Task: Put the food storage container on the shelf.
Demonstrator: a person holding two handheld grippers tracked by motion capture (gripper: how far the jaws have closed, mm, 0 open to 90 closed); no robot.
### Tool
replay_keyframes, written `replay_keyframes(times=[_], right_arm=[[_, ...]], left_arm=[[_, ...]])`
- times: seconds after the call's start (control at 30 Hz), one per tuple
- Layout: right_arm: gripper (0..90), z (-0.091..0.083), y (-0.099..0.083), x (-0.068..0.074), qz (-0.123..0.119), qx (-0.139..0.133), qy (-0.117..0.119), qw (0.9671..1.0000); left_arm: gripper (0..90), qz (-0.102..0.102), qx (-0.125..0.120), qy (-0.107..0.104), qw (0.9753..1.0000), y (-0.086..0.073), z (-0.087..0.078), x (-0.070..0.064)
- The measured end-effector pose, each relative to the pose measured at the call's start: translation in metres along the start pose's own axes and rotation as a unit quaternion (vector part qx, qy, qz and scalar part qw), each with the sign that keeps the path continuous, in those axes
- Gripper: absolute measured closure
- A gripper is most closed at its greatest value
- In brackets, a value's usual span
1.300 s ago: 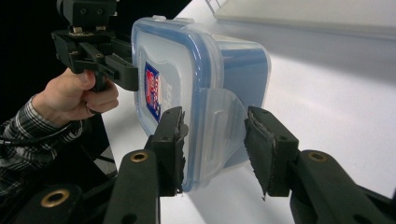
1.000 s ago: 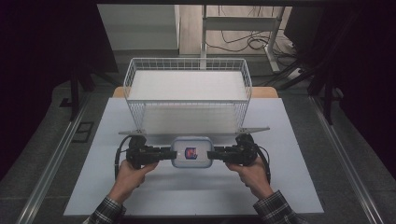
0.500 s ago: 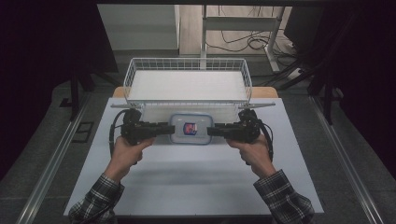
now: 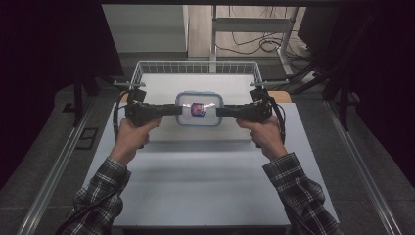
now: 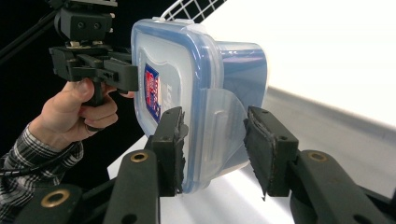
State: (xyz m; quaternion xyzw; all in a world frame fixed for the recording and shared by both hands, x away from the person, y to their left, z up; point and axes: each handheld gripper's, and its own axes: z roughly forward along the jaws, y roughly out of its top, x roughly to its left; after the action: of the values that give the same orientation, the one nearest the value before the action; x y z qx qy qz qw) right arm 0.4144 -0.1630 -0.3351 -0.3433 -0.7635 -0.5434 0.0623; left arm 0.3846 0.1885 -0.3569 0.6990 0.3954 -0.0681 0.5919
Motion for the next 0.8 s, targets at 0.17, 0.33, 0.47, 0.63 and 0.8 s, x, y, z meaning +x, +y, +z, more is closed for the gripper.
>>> replay_keyframes(times=[0.17,0.33,0.47,0.63,0.8], right_arm=[[57.4,0.003,0.012,-0.004,0.002,-0.002,-0.002,1.0000],[57.2,0.009,0.027,-0.012,0.009,-0.003,-0.005,0.9999],[57.1,0.012,0.034,-0.015,0.014,-0.003,-0.008,0.9999],[56.9,0.018,0.043,-0.024,0.022,-0.005,-0.008,0.9997],[56.6,0.024,0.048,-0.032,0.030,-0.009,-0.012,0.9994]], left_arm=[[58.3,-0.005,-0.005,0.003,1.0000,0.014,0.000,0.006],[58.3,-0.014,-0.009,0.003,0.9998,0.023,0.002,0.014],[58.3,-0.020,-0.013,0.004,0.9997,0.030,0.003,0.022],[58.2,-0.027,-0.015,0.008,0.9995,0.036,0.006,0.029],[58.0,-0.033,-0.018,0.012,0.9992,0.038,0.009,0.037]])
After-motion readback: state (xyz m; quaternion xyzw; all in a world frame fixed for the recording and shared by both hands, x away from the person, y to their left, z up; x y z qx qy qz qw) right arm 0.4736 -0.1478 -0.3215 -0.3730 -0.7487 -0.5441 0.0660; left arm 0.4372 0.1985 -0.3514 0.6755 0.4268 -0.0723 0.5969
